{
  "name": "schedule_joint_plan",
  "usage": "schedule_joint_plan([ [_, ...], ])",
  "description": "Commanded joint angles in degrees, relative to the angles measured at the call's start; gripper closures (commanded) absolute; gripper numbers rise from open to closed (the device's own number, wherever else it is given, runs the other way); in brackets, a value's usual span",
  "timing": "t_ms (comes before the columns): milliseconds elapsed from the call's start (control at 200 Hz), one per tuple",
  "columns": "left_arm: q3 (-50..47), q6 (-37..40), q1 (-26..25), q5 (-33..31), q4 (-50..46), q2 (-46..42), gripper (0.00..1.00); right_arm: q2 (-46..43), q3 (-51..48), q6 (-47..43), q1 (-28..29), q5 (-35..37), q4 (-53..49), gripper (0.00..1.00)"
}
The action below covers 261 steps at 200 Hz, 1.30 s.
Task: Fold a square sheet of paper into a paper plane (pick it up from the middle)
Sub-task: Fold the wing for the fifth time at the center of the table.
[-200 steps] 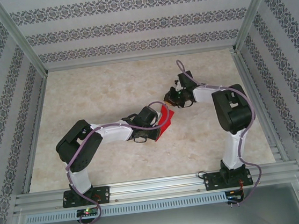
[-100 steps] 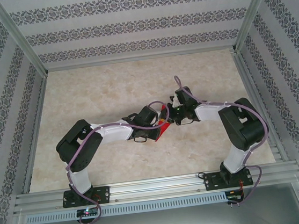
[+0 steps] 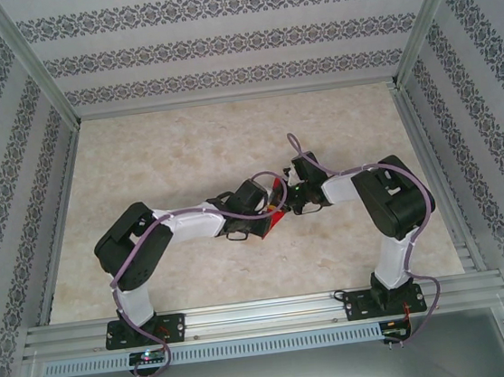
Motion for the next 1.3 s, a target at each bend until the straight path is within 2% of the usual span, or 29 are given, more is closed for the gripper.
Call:
schedule_joint_plan([
  [0,-1.6,-0.1,-2.9,-0.6,-9.1,-0.7,0.84,2.8,-0.6,-4.5,-1.3,7.0,-6.8,0.94],
  [395,-3.6,-2.1,-8.0,-6.5,-13.1,-4.8,0.84,5.1,-3.5,-5.3,-2.4,9.2,-5.4,0.95],
  [615,-5.0,-3.2,-10.0,-8.1,-13.1,-3.3,0.84,4.5,-4.2,-5.8,-2.8,9.5,-5.4,0.95],
  [914,-6.6,-3.2,-10.1,-8.9,-15.6,-3.6,0.87,4.1,-4.9,-6.9,-3.3,8.4,-4.6,0.95],
  [1034,-6.9,-3.7,-9.9,-8.0,-16.9,-8.5,0.88,4.2,-5.0,-7.8,-3.4,8.0,-4.2,0.95],
  [1139,-6.2,-4.8,-8.6,-8.0,-15.1,-13.8,0.88,4.4,-5.2,-7.9,-3.3,7.1,-3.5,0.95],
  [1299,-4.0,-5.3,-6.3,-9.3,-11.7,-17.4,0.88,4.6,-5.0,-8.1,-3.0,6.4,-3.3,0.95],
])
